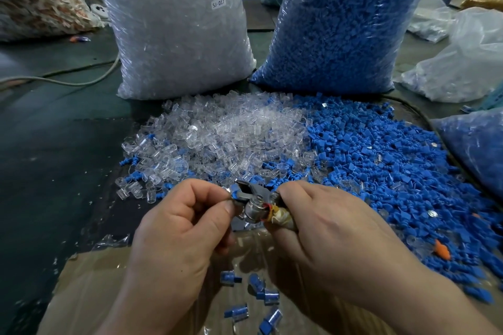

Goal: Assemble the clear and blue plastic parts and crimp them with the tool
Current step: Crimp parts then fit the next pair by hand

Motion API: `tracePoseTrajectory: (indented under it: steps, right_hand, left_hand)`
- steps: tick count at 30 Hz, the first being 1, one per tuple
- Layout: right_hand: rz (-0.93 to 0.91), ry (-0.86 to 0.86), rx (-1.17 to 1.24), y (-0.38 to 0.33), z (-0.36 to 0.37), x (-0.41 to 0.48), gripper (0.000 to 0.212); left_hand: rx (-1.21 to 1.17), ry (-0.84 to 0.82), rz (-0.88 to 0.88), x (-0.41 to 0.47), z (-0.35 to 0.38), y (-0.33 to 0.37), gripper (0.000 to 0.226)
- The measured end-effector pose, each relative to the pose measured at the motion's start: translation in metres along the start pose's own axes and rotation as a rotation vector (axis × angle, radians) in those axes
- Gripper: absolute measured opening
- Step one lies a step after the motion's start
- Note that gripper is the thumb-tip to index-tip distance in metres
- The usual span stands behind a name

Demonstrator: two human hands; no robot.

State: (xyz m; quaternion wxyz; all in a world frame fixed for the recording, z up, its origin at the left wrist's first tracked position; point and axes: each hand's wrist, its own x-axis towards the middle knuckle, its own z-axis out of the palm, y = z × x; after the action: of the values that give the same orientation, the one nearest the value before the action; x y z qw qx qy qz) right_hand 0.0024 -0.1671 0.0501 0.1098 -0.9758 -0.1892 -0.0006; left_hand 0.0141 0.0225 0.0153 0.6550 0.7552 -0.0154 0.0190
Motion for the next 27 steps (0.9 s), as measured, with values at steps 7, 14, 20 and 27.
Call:
tracePoseTrajectory:
  steps: [7, 14, 20, 27]
  right_hand:
    - [-0.004, 0.01, 0.005, 0.0019, 0.002, 0.0013, 0.023]
    - [0.066, -0.023, 0.017, -0.0017, 0.0011, 0.003, 0.022]
    - [0.104, 0.001, 0.025, -0.0057, -0.0014, 0.0013, 0.028]
    - [0.062, 0.041, -0.011, -0.0017, 0.002, -0.0005, 0.028]
  left_hand:
    - [0.017, 0.021, 0.006, -0.0006, 0.0031, -0.0011, 0.02]
    - [0.039, 0.008, 0.011, -0.0014, 0.0016, -0.0005, 0.023]
    - [0.05, 0.006, 0.028, -0.0005, 0.0008, -0.0052, 0.023]
    - [0.042, 0.027, 0.03, -0.0006, 0.0032, -0.0088, 0.019]
